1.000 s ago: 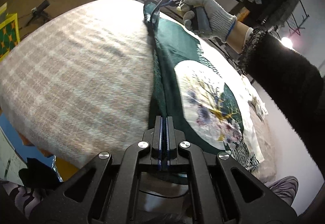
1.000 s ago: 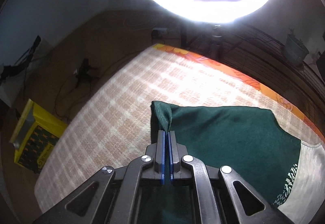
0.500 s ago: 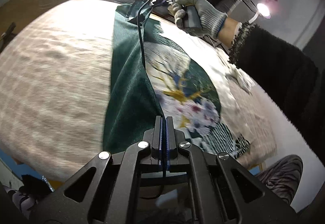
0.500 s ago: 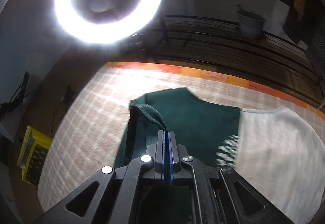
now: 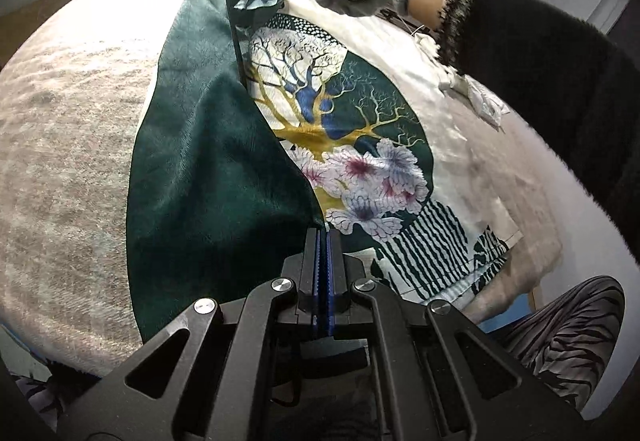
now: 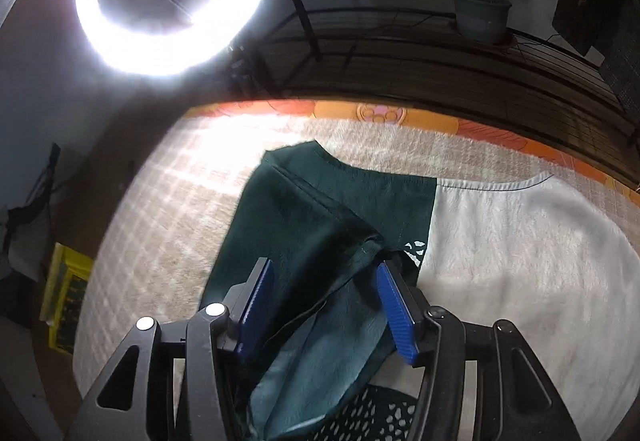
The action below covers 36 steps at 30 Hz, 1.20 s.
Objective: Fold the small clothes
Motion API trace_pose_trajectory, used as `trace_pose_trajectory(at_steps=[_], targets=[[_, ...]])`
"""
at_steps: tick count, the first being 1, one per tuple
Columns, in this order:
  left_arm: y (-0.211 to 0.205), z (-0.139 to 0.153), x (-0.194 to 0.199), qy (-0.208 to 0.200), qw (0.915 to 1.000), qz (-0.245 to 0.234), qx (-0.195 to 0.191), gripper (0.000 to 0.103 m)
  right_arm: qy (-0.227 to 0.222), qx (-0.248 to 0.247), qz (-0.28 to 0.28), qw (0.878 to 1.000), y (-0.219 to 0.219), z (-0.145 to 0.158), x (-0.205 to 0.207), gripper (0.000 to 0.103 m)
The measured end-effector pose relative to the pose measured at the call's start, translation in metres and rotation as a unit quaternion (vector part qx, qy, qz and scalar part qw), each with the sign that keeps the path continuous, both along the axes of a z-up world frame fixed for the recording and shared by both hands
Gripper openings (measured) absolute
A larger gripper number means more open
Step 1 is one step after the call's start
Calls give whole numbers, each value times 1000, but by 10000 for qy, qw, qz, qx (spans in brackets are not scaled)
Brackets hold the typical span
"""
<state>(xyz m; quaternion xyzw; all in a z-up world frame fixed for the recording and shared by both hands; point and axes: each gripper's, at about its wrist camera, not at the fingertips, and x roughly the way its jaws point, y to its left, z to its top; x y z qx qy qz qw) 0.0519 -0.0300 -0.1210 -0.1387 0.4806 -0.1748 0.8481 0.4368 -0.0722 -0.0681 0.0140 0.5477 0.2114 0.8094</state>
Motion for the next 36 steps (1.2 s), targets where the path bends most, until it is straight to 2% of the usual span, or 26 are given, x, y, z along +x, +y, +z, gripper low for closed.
trace_pose_trajectory(at_steps=[4,6,7,8,10,13,16,21,22,24,25,26,27,30,32,34,35,36], targets=[[-1,-3,3,3,10000,-22,71,0,288,-230,-282,9989,7,-25,15,55],[0,-3,3,-6,9999,-46,103,0,236,-427,-423,9979,6,-33,22,36],[0,-4,3,-12,9999,-66,113,0,148,-455,-419,9980,5,-32,23,14],[0,-3,3,-19,9999,-78,121,0,158,-431,-378,9982,4,-31,24,1],[-2,-1,2,-83,9997,-137,172,0,33,-476,-347,9983,0,-23,25,0],[-8,6,-1,-231,9992,-265,209,0,-408,-711,-189,9965,-8,-1,27,0],[-17,9,-5,-302,9983,-428,269,0,-585,-752,-146,9953,-17,14,31,0],[-29,8,-6,-201,9976,-633,174,0,-546,-1037,-43,9931,-18,-1,33,0],[-32,8,-7,-169,9972,-708,167,0,-517,-1086,-76,9927,-20,-6,32,1],[-37,8,-10,-127,9965,-817,145,4,-332,-1014,-152,9942,-23,-16,33,20],[-39,7,-11,-102,9959,-896,91,12,-260,-920,-210,9952,-28,-17,32,27],[-39,8,-13,-95,9954,-950,28,19,-276,-897,-262,9952,-33,-17,30,29],[-40,8,-15,-82,9948,-1012,-55,21,-306,-913,-284,9950,-37,-14,27,29],[-46,11,-21,-84,9926,-1202,-157,23,-416,-975,-338,9938,-52,1,17,31],[-52,13,-26,-107,9906,-1344,-236,24,-480,-960,-416,9934,-67,15,10,38],[-57,15,-31,-118,9893,-1420,-302,29,-545,-938,-516,9928,-83,29,2,71],[-58,17,-34,-133,9884,-1464,-389,31,-617,-899,-522,9927,-87,34,-1,81],[-60,18,-36,-148,9878,-1489,-438,31,-723,-828,-503,9927,-90,40,-5,83]])
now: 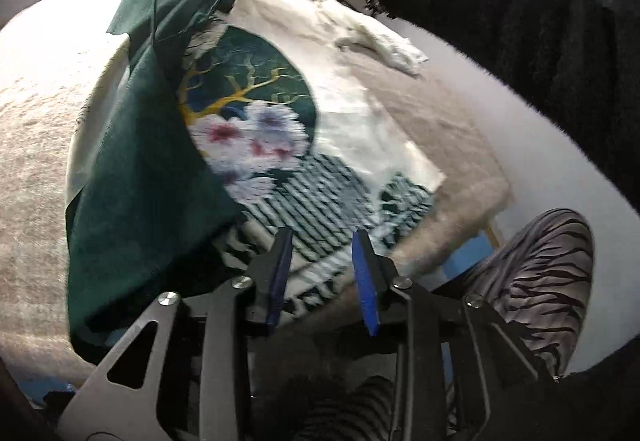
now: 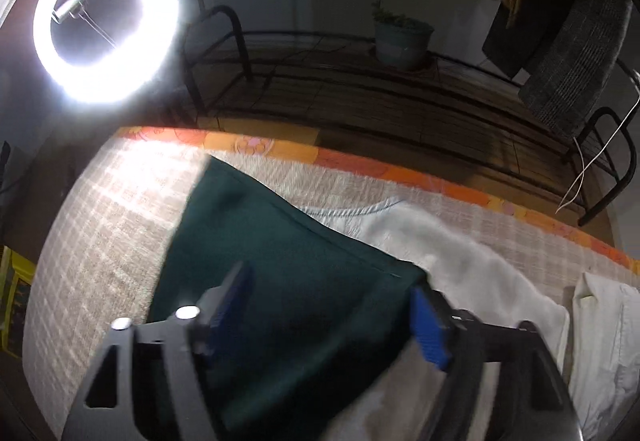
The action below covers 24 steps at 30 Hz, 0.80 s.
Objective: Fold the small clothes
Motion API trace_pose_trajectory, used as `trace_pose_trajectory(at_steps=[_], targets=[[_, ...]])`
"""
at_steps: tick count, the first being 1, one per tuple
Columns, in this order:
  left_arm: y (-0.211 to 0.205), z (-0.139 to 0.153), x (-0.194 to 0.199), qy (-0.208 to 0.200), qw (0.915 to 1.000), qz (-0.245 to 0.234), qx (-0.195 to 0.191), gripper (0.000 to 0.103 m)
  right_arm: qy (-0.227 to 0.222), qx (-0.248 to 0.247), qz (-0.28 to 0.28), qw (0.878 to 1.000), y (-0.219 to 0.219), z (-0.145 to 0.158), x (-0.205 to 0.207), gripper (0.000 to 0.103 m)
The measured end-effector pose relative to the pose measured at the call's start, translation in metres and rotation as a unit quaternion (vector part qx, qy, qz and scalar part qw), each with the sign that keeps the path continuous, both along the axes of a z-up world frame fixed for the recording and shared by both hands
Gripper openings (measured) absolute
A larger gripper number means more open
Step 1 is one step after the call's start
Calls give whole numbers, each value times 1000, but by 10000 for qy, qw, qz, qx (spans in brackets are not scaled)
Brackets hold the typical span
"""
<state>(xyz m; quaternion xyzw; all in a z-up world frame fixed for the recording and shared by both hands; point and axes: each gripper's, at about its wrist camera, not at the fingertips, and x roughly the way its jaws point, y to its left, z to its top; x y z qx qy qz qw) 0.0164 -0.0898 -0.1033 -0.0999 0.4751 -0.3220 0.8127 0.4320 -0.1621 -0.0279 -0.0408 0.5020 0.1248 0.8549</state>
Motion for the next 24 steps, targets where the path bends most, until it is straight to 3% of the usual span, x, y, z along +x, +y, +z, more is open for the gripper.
trace_pose_trajectory(at_steps=[3,9,12,14,17,19,24], targets=[[-5,9,-7,-203,9997,-72,66,31,-35,352,149,9993,-4,6,-9,83],[8,15,-6,-348,9992,65,187,31,1011,1396,-128,9849,-18,-20,0,77],[19,12,-5,-218,9997,90,55,31,1887,2321,-461,9531,-42,-42,0,77],[24,11,-6,-102,9999,60,-105,31,2088,2179,-551,9518,-47,-48,-8,77],[24,16,-14,-203,9996,-120,-147,31,1789,1596,-374,9701,-50,-39,-18,77],[23,20,-21,-315,9993,-217,-48,31,1888,1981,-350,9612,-59,-38,-24,76],[33,29,-35,-496,9985,-217,83,31,1470,1464,-18,9782,-66,-16,-44,57]])
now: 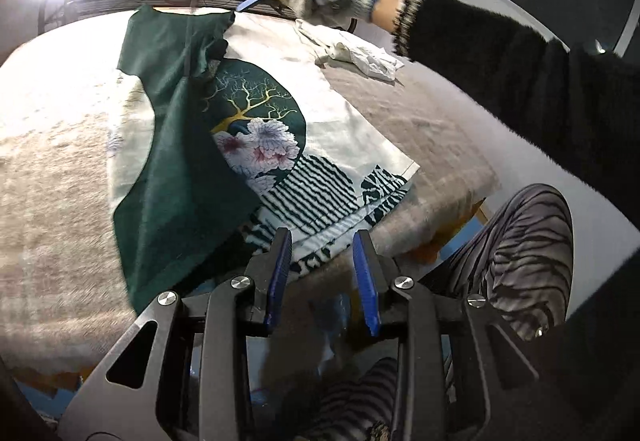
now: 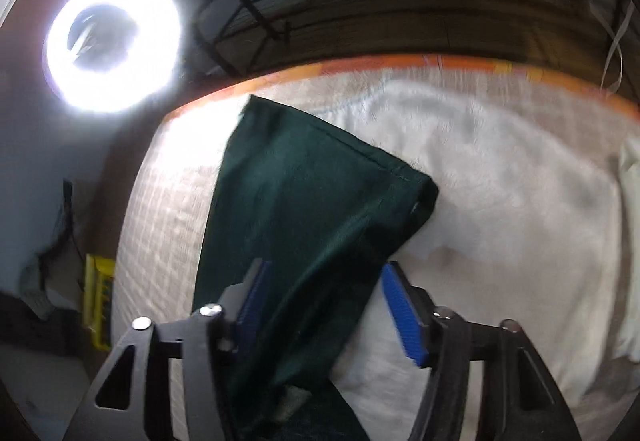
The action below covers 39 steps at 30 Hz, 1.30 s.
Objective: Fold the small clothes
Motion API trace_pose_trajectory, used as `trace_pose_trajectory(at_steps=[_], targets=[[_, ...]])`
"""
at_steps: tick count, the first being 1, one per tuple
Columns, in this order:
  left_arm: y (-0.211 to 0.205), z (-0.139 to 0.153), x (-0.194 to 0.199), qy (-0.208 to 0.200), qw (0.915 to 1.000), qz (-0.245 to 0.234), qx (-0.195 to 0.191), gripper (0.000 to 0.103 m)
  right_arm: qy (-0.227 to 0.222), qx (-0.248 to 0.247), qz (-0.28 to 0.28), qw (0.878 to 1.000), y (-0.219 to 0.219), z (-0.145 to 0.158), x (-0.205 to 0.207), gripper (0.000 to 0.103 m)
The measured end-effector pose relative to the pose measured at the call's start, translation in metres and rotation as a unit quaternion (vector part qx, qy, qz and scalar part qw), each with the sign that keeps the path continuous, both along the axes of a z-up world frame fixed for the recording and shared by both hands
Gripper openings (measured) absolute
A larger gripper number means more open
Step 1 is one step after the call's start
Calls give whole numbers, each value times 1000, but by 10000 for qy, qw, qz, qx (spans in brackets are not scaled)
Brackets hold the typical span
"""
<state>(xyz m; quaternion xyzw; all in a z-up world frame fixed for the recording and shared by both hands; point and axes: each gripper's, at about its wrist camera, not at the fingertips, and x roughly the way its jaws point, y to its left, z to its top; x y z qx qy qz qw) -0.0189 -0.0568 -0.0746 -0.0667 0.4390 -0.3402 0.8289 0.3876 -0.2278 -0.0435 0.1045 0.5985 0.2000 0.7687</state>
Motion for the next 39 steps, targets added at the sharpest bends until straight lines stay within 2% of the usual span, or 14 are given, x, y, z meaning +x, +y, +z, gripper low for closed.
trace_pose_trajectory(at_steps=[5,7,11,13,16,18,22,24,27,28,31,34,36,39], targets=[[15,5,-14,-49,9999,-49,118,31,-769,169,-42,9969,-40,50,-25,56],[19,7,-19,-87,9998,-50,193,31,-1166,-139,18,9931,-52,70,-39,59],[23,11,-27,-152,9997,5,165,31,-1600,-343,74,9865,-69,94,-62,59],[23,13,-29,-81,9999,-75,15,31,-1918,-569,50,9798,-81,107,-76,59],[16,13,-35,-83,9996,-276,37,31,-2312,-934,-193,9682,-105,128,-91,59],[12,13,-38,-132,9994,-306,107,31,-2376,-1107,-451,9640,-122,139,-96,64],[12,12,-35,-225,9993,-175,245,31,-2409,-1998,-95,9497,-120,144,-110,63],[16,11,-32,-282,9992,-3,296,31,-2481,-1874,-20,9504,-126,149,-118,63],[27,1,-18,-223,9968,564,527,31,-2634,-1477,-151,9532,-142,159,-127,63],[31,-7,-10,-130,9933,883,735,31,-2635,-1252,-196,9563,-146,161,-128,63],[41,-26,5,177,9867,1345,897,31,-2583,-764,-128,9630,-143,162,-127,63],[48,-41,14,467,9830,1599,771,31,-2497,-575,97,9666,-121,152,-117,63],[46,-44,16,459,9826,1630,764,31,-2378,-380,232,9703,-101,141,-104,62],[37,-46,18,319,9818,1603,966,31,-2213,-248,375,9742,-71,122,-83,60]])
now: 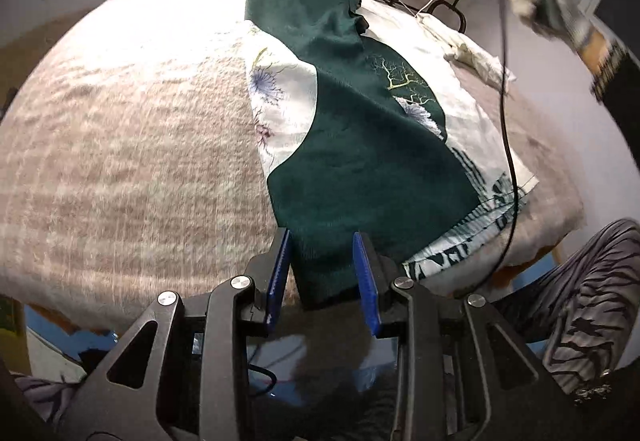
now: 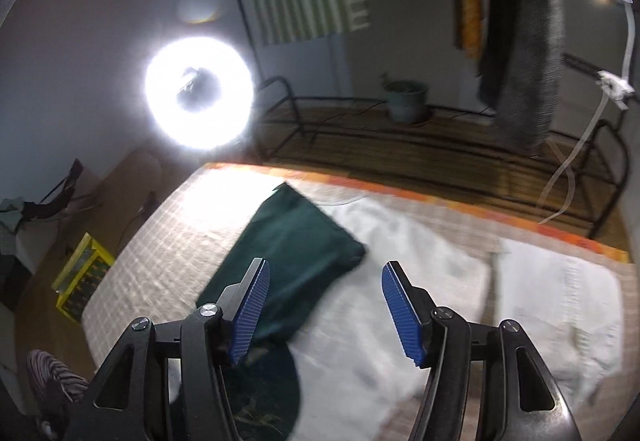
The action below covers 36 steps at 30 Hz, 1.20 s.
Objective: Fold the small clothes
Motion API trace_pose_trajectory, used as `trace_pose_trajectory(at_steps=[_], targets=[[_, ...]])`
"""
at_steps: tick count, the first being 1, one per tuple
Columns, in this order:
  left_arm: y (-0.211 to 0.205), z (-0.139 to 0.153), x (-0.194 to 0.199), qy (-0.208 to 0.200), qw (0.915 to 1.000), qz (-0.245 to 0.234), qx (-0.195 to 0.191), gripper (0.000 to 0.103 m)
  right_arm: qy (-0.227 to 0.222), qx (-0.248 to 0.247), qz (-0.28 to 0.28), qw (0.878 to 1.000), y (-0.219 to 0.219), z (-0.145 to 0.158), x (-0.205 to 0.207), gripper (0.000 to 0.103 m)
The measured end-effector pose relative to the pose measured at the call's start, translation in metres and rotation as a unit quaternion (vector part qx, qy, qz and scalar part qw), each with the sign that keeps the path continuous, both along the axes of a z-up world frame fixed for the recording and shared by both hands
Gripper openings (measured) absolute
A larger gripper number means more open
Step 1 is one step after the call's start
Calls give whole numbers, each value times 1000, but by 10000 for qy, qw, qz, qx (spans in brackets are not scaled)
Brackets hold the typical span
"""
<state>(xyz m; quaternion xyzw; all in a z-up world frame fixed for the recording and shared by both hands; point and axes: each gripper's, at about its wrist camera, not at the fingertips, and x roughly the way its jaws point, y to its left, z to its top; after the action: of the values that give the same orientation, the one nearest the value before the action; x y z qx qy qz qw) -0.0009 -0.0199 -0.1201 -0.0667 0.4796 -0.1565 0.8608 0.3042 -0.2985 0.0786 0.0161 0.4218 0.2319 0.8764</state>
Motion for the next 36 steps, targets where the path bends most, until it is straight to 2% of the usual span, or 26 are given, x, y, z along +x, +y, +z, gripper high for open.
trace_pose_trajectory(at_steps=[2,9,10,12,13,16,22,26,29,30,31,32,34,35,36], targets=[[-6,-5,2,-1,9999,-48,143,31,163,-1,87,9998,24,-16,20,56],[-13,-13,7,-155,9987,-173,455,31,595,163,466,9970,100,-50,62,55],[-14,-14,7,-216,9982,-217,519,29,684,188,524,9961,113,-53,67,55],[-14,-15,6,-303,9976,-220,589,13,836,192,601,9945,135,-58,75,55],[-11,-15,7,-304,9980,-206,518,7,919,153,610,9938,149,-61,81,55],[-1,-16,11,-203,9995,-118,209,2,1070,18,615,9924,185,-72,95,55],[20,-17,15,-34,9995,99,-309,0,1312,-407,376,9898,235,-109,127,55],[34,-20,15,102,9975,247,-657,0,1409,-673,199,9875,250,-137,150,55],[39,-18,15,89,9967,327,-743,0,1457,-1001,5,9842,257,-160,164,54],[39,-17,15,80,9966,340,-745,0,1474,-1133,-58,9825,259,-168,168,52],[41,-17,15,64,9965,365,-748,0,1504,-1227,-95,9809,260,-175,170,41],[43,-16,14,51,9964,389,-754,0,1567,-1265,-110,9794,262,-181,172,25],[49,-16,11,20,9966,495,-658,0,1624,-1279,-84,9784,267,-188,174,13],[52,-15,10,-12,9968,584,-551,0,1532,-1324,-9,9793,272,-186,173,0],[57,-14,8,-67,9964,722,-442,0,1539,-1278,62,9798,277,-185,174,0]])
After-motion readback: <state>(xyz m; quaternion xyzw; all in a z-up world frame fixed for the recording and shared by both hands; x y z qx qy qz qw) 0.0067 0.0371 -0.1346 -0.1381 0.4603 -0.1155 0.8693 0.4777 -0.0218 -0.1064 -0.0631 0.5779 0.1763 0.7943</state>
